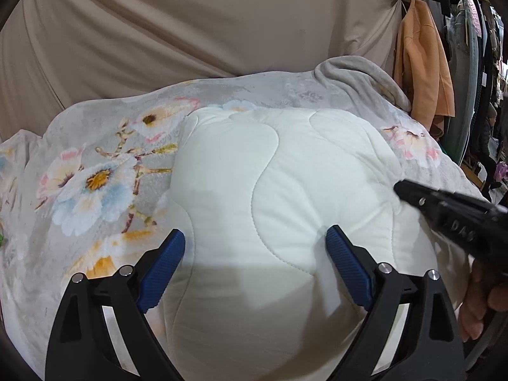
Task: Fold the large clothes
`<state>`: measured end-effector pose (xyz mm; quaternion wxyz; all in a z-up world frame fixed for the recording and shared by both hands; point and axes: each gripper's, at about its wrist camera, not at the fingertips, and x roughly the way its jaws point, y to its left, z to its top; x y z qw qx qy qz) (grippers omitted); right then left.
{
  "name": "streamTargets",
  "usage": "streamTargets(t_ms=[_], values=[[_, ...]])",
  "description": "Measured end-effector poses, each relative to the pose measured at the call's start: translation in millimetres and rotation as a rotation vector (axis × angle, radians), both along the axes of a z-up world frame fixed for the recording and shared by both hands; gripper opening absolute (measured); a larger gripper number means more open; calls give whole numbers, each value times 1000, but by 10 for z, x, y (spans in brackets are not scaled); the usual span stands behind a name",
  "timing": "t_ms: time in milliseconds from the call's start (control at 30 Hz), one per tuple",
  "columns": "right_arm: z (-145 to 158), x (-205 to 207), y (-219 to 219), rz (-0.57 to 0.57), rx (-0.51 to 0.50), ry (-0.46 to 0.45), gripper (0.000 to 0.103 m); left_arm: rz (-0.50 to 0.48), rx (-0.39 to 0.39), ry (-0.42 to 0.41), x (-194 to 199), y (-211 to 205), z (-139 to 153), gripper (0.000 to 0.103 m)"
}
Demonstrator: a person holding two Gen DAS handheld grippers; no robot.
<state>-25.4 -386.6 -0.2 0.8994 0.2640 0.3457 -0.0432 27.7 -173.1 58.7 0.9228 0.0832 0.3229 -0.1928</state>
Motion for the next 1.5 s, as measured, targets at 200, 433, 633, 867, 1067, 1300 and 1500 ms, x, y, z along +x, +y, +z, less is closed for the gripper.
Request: streamTargets(t_ms=[200,433,633,867,1067,1300,1500], values=[[-326,14,-49,10,103,18,2,4,21,-23,5,-63,-101,94],[-561,-16,-54,2,214,-10,0,3,24,-30,49,-84,-238,98],[-550,11,8,-2,172,-17,0,6,11,-25,109,-69,-324,98],[-209,-467,-220,-94,260,-125,16,-10,-89,33,-5,229,-79,98],[-436,-713,-496,-161,368,-38,36,2,-195,143,-22,536,-36,98],[-610,-570,-365,-78,521,-16,43,27,-203,189,-71,574,-136,98],[-596,-460,-201,-31,458,37,48,28,-190,196,-90,541,-185,98]])
